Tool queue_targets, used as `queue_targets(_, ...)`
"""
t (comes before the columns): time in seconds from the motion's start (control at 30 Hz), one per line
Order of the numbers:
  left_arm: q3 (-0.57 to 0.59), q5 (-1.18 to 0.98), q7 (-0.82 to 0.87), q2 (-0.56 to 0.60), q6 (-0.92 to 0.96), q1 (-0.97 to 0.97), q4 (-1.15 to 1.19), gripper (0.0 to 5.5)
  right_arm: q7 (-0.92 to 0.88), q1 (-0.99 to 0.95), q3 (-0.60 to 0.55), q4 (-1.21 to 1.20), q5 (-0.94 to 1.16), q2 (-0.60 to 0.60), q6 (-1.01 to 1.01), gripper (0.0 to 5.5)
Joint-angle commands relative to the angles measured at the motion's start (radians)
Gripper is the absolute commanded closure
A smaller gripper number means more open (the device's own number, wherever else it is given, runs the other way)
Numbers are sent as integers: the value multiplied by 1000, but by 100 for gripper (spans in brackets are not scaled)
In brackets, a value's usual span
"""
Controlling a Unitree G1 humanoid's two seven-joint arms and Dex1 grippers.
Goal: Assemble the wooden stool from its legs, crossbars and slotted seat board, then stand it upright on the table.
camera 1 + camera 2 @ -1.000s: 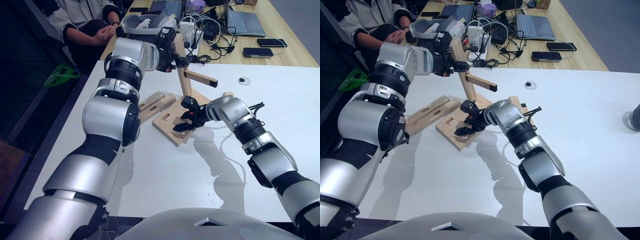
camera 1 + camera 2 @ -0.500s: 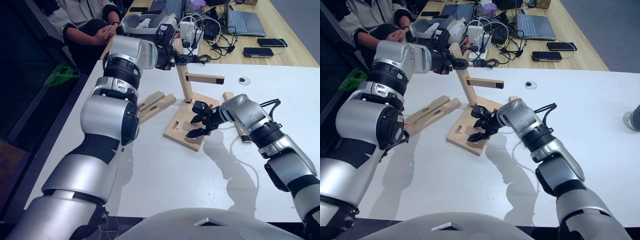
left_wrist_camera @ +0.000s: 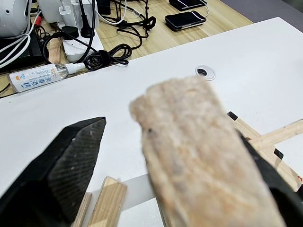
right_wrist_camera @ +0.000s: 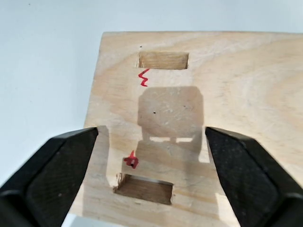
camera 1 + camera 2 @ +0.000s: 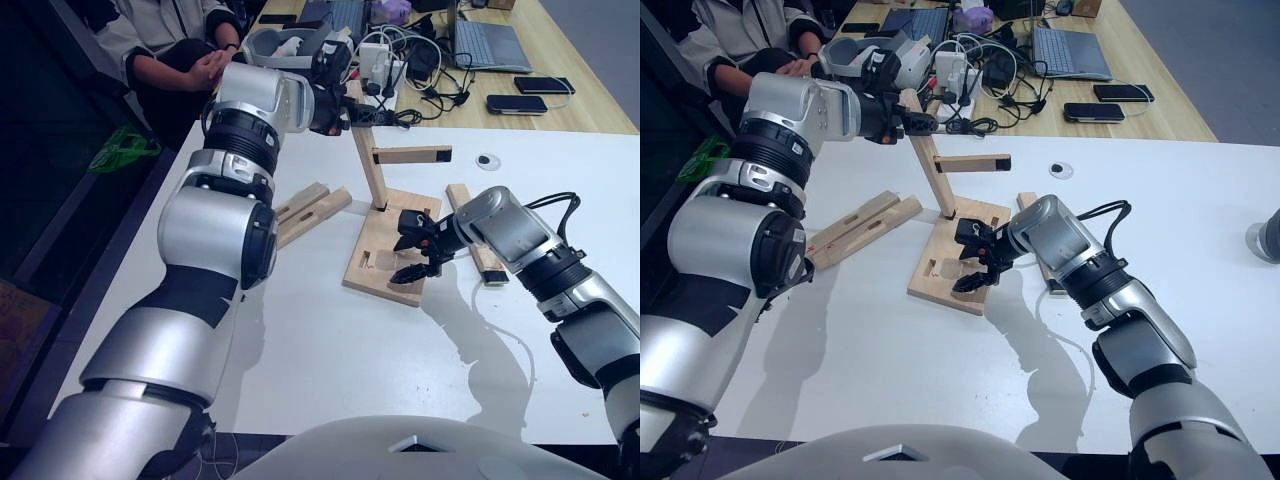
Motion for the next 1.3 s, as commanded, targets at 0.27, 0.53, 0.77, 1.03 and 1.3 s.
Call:
queue_targets(0.27, 3, 3, 33, -40, -28, -48, 21, 202, 34, 89, 72, -6, -104, -66, -73, 121)
queue_targets(0.53, 3, 9, 48, -43, -58, -55, 51, 202, 75, 99, 71, -46, -128, -94, -124, 121)
queue_targets(0.77, 12, 2, 54, -39, -58, -62, 55, 202, 91, 108, 79, -75, -153, -107, -177, 121)
queue_targets(1.03, 71, -58, 39, 14, 33, -101, -51, 202, 72, 112, 55, -105, -174, -117, -191, 121)
queue_targets(1.3, 124, -122, 72, 20, 92, -99, -197, 202, 63, 117, 47, -109, -181, -115, -188, 121)
